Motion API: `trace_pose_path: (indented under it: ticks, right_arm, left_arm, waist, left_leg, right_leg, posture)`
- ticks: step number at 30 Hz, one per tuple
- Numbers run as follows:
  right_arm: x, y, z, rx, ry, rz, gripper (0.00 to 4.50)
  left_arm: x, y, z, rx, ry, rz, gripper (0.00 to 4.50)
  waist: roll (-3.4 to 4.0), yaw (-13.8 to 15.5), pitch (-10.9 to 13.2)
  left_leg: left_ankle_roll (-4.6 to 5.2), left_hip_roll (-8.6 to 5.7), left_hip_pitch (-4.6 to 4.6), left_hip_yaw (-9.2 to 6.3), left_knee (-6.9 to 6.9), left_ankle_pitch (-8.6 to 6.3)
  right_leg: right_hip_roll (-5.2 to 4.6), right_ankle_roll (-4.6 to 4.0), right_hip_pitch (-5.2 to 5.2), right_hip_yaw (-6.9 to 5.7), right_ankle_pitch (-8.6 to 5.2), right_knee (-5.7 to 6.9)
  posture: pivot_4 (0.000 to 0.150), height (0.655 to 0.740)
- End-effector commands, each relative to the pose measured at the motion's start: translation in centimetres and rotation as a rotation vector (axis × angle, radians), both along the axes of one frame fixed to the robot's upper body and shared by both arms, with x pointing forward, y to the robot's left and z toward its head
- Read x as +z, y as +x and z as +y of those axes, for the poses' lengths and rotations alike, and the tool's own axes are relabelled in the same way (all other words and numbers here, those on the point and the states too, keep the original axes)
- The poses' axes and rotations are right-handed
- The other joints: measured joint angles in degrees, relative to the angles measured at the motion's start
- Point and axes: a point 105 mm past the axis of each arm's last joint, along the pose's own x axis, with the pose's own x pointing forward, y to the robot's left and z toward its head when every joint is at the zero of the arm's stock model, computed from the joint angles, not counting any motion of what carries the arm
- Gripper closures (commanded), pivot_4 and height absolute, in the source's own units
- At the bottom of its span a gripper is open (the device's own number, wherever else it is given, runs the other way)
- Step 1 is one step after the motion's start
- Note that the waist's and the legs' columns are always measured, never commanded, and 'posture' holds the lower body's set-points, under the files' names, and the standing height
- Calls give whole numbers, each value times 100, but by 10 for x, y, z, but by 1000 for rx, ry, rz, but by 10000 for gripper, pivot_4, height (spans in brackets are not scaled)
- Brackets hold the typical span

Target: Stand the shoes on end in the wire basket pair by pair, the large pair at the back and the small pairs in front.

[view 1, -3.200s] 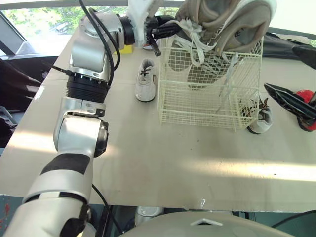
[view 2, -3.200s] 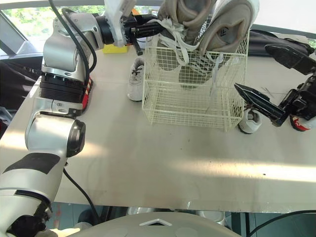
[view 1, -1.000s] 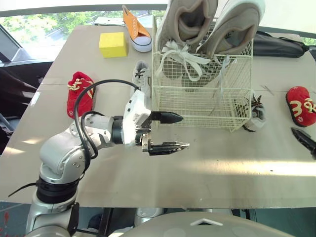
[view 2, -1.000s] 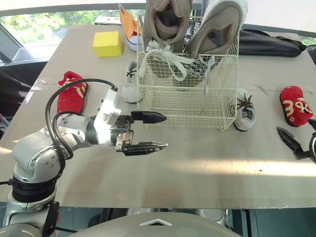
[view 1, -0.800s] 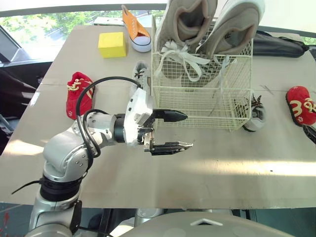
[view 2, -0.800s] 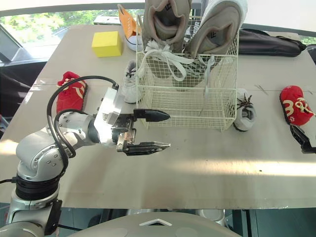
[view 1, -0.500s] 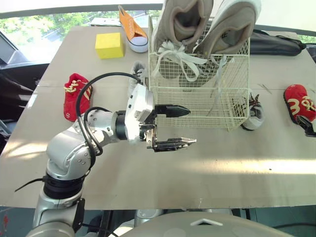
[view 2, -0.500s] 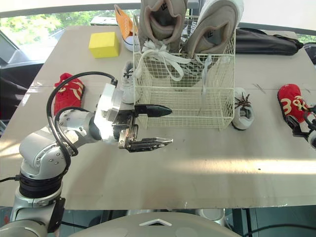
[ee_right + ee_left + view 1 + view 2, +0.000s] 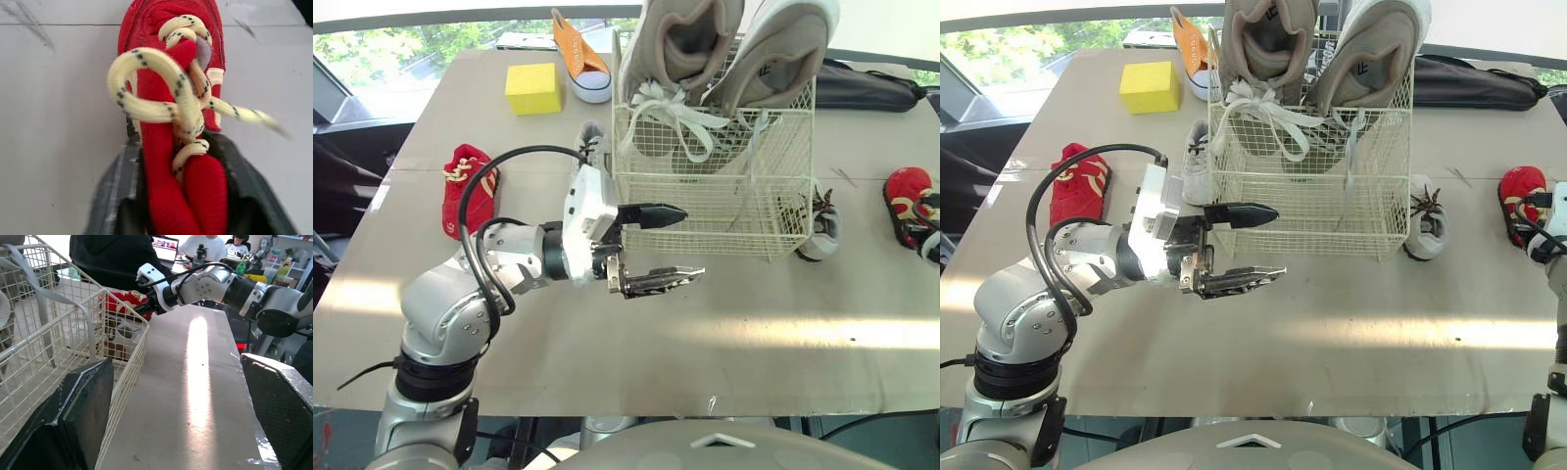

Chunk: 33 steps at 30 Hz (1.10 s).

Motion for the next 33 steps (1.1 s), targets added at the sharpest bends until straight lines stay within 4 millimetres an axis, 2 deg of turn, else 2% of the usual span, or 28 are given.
trace_pose_path:
  ticks: [1, 3, 5, 6, 8, 11, 13, 16, 19, 22, 26, 30, 33]
  right_arm:
    - [39, -13, -5, 54, -113, -80, 41949]
    - [60, -24, -2, 137, -209, -110, 42837]
    - [97, -46, 20, 366, -304, -172, 43523]
    - [109, -59, 34, 489, -342, -169, 43647]
    - [120, -80, 57, 686, -384, -130, 43702]
    - [132, -122, 95, 1033, -446, 54, 43714]
    - [140, -133, 116, 1230, -521, 168, 43822]
    - [152, -128, 155, 1465, -582, 190, 43978]
    - [158, -115, 194, 1659, -670, 96, 44068]
    - [159, -101, 224, 1785, -776, -40, 44185]
    - [166, -81, 254, 1898, -846, -178, 44233]
    - [177, -75, 270, 1951, -892, -252, 44239]
    - [182, -76, 280, 1986, -902, -294, 44242]
  left_arm:
    - [14, 8, 1, 49, -25, -15, 0]
    - [22, 16, 1, 83, -61, 13, 0]
    - [34, 22, 1, 63, -93, 107, 0]
    - [39, 24, 1, 42, -100, 149, 0]
    - [46, 27, 3, 23, -107, 207, 0]
    - [55, 33, 8, -7, -98, 273, 0]
    - [63, 35, 9, -42, -73, 318, 0]
    - [72, 35, 2, -113, 0, 347, 0]
    - [73, 35, -9, -175, 95, 364, 0]
    - [69, 35, -21, -232, 177, 358, 0]
    - [55, 39, -30, -247, 303, 308, 0]
    - [37, 44, -28, -232, 400, 310, 0]
    - [30, 40, -23, -259, 441, 328, 7585]
  waist:
    - [0, 0, 0]
    - [17, 6, 5]
    - [31, 21, 12]
    - [37, 21, 13]
    - [34, -34, 14]
    - [7, -82, 19]
    - [-11, -135, 34]
    - [-33, -144, 39]
    - [-28, -129, 51]
    - [-33, -38, 53]
    - [-34, -29, 69]
    - [-36, -24, 70]
    - [-36, -20, 70]
  left_leg:
    - [0, 0, 0, -4, 0, 0]
    - [2, -1, -3, -2, 0, -1]
    - [4, -4, 0, 0, 0, -2]
    - [6, -6, -3, -5, 0, -3]
    - [7, -5, 6, -6, 0, -4]
    - [7, 7, 17, -4, -1, -4]
    - [5, 20, 24, -3, -1, -5]
    - [-1, 19, 26, 0, 4, -1]
    - [-8, 17, 29, 7, 18, 4]
    - [-32, 10, 19, -4, 1, 15]
    - [-42, -7, -15, -6, -10, 22]
    - [-35, -15, -27, -7, -27, 18]
    - [-34, -15, -36, -15, -27, 18]
  right_leg:
    - [1, 2, 1, -1, -2, 1]
    - [-1, 6, 0, 0, -3, 2]
    - [-2, 20, 0, 5, -11, 3]
    - [-1, 32, 0, 4, -16, 3]
    - [4, 60, 4, 5, -10, 8]
    - [24, 63, 10, 4, -10, 7]
    - [42, 43, 14, 8, -22, 6]
    - [46, 39, 14, 24, -23, 10]
    - [10, 37, 14, 24, -22, 16]
    - [-27, 32, 6, 9, -20, 12]
    - [-5, 7, -25, 8, -6, -3]
    - [-8, 9, -37, -1, -5, -13]
    - [-10, 11, -41, -26, -4, -16]
  posture:
    - [1500, 7400]
    - [1500, 7400]
    - [1500, 7400]
    - [1500, 7400]
    - [1500, 7400]
    - [1500, 7400]
    - [1500, 7400]
    - [1500, 7400]
    - [1500, 7400]
    - [1500, 7400]
    - [1500, 7400]
    - [1500, 7400]
    - [1500, 7400]
